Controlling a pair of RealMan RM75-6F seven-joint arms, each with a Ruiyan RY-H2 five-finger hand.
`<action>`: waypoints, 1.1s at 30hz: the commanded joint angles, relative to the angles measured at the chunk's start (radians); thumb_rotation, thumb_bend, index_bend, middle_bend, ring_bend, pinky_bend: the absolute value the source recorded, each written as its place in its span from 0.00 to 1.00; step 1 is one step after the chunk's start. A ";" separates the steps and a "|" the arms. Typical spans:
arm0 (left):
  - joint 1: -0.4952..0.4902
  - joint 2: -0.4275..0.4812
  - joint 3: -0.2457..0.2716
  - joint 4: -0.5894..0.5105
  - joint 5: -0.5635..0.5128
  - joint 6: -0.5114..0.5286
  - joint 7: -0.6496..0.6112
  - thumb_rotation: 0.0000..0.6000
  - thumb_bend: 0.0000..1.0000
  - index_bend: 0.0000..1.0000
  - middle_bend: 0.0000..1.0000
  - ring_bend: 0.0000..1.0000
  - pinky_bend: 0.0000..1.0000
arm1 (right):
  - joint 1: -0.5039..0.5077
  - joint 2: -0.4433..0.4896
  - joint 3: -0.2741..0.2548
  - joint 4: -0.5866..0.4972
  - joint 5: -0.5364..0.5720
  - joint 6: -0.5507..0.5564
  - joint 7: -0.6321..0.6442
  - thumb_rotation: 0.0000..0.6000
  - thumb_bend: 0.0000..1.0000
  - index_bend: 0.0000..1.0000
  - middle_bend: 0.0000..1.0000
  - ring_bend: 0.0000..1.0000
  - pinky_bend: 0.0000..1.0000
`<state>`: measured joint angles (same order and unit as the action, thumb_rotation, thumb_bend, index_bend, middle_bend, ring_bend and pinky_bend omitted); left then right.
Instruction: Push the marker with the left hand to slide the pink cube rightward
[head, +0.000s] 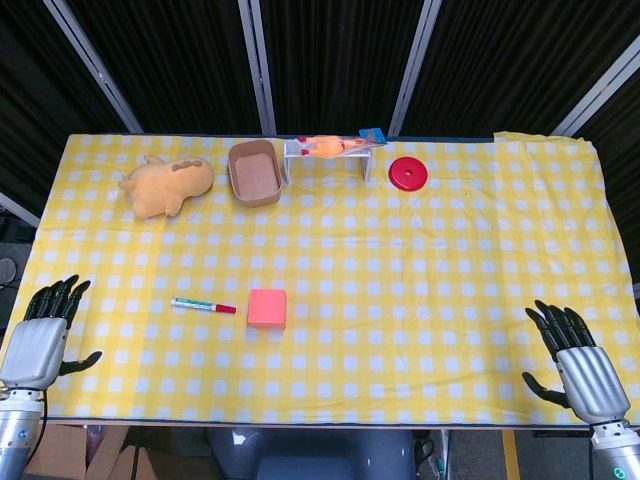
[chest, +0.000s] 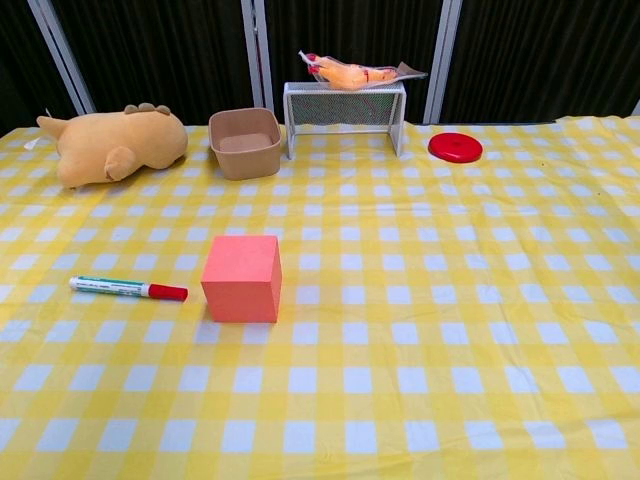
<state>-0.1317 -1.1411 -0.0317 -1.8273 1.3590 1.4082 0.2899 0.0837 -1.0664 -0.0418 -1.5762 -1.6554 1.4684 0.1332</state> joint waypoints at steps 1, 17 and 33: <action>-0.001 0.000 0.000 0.000 0.000 -0.002 0.000 1.00 0.15 0.00 0.00 0.00 0.04 | 0.000 0.001 0.000 0.000 0.001 0.000 0.001 1.00 0.32 0.00 0.00 0.00 0.00; -0.010 -0.001 0.004 -0.005 -0.012 -0.028 0.015 1.00 0.15 0.00 0.00 0.00 0.04 | -0.017 -0.025 0.027 0.012 0.022 0.049 -0.024 1.00 0.32 0.00 0.00 0.00 0.00; -0.101 0.000 -0.045 -0.013 -0.095 -0.152 0.071 1.00 0.17 0.30 0.05 0.00 0.15 | -0.028 -0.026 0.038 -0.007 0.050 0.052 -0.030 1.00 0.32 0.00 0.00 0.00 0.00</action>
<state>-0.2096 -1.1370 -0.0580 -1.8415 1.2903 1.2837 0.3520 0.0553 -1.0932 -0.0034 -1.5834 -1.6051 1.5203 0.1034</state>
